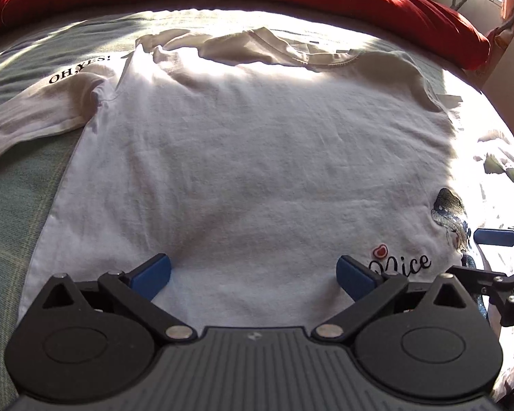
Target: Fold clothes
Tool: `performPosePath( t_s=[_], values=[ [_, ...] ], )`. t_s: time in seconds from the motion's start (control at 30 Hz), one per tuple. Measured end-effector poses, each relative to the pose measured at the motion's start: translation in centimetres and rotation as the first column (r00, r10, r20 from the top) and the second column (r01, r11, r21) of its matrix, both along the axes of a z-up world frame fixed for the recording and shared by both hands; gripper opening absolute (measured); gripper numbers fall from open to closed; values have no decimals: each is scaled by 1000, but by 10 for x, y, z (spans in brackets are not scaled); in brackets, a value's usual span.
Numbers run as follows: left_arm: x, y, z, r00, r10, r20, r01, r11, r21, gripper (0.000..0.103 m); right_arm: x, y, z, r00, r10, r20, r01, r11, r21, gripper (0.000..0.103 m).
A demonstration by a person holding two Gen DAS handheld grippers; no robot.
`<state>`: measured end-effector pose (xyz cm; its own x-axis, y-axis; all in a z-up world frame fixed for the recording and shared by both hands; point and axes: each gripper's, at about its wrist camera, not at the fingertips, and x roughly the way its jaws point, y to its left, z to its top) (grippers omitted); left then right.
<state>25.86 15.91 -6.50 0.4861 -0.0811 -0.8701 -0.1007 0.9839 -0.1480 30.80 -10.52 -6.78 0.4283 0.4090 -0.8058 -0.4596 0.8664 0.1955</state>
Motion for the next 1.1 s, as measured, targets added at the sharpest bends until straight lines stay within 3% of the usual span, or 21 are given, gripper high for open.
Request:
performPosePath(
  t_s=[0.1,0.17,0.3,0.5,0.57,0.73,0.9,1.0,1.1],
  values=[
    [5,15,19,994,40,-104,-40,999,2,102,10,21,7,995,-3,-103,-12,989,-147,103],
    [3,31,43,992,39,-118,-42,999,-16,102,17,31,17,980,-47,-195,3,975,-220,103],
    [8,61,77,992,27,-120,-29,999,-17,102,22,45,62,946,-120,-301,58,977,-207,103],
    [22,105,122,994,3,-109,-3,1000,-2,102,24,57,131,945,-203,-258,156,969,-189,103],
    [23,106,122,994,-14,-108,18,999,35,102,26,55,143,953,-206,-222,166,969,-186,103],
    [8,89,108,984,32,-174,-19,997,74,102,30,39,133,971,-173,-167,143,974,-177,103],
    [-15,53,104,947,116,-301,-88,991,105,102,39,16,105,950,-127,-285,103,990,-98,103],
    [-10,32,116,941,151,-304,-122,986,112,102,45,0,109,945,-78,-318,68,997,-42,103],
    [11,12,122,953,159,-258,-140,986,89,102,55,-20,119,955,-38,-294,39,999,-2,103]
  ],
)
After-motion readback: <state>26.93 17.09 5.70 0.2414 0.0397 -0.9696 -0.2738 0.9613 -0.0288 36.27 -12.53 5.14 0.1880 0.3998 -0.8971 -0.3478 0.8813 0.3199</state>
